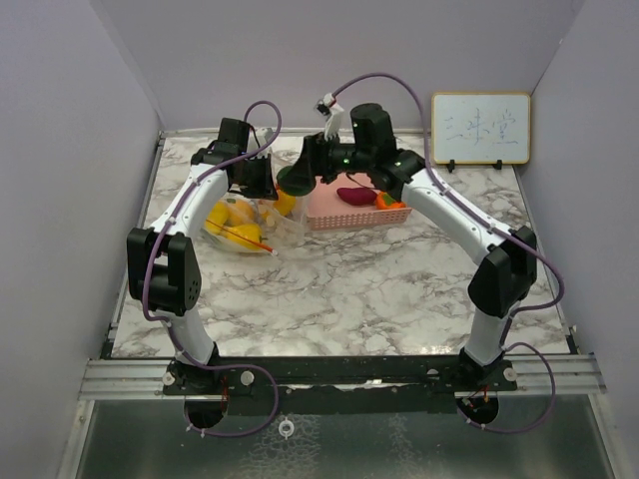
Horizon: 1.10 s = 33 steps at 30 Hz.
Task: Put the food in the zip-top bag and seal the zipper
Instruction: Pick up the fake vegetable from the bin, then place the fake vegetable in the zipper food storage bag.
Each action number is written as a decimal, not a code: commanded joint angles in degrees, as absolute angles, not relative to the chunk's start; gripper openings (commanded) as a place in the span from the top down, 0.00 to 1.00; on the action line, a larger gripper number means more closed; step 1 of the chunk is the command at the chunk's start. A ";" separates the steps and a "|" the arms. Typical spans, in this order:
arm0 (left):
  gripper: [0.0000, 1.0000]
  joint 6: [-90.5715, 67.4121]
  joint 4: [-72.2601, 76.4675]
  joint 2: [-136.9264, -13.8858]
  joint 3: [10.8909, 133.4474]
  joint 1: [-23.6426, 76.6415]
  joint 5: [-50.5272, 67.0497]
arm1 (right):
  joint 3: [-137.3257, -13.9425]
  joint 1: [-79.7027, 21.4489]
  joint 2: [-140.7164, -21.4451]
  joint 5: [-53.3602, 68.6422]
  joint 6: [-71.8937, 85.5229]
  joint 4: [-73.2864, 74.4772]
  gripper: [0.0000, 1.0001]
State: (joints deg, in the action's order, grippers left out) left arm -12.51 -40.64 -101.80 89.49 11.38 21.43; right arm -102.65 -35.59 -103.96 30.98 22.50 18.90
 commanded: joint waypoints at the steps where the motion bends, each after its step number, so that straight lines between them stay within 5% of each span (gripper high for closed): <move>1: 1.00 -12.35 -40.87 -99.65 90.98 11.60 21.09 | -100.13 -36.39 -108.69 33.76 27.49 14.77 0.58; 7: 1.00 -12.65 -40.71 -98.56 89.76 11.60 21.16 | -103.03 -36.39 -112.28 24.53 26.75 19.29 0.45; 11: 1.00 -13.06 -40.08 -97.77 88.47 11.59 21.04 | -104.45 -36.39 -112.69 19.81 24.14 22.16 0.01; 17: 1.00 -13.05 -40.00 -98.66 88.62 11.60 21.40 | -104.30 -36.38 -109.23 18.57 22.76 20.90 0.00; 23: 1.00 -12.57 -40.40 -99.37 89.38 11.60 21.51 | -102.53 -34.36 -104.08 3.98 22.08 21.64 0.00; 33: 1.00 -11.63 -40.99 -99.81 90.05 11.56 22.05 | -103.47 -25.20 -116.52 0.66 11.73 27.99 0.00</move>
State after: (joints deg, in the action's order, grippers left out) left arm -12.67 -40.62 -100.18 88.86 11.38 21.45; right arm -103.50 -26.26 -108.90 3.92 20.80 24.36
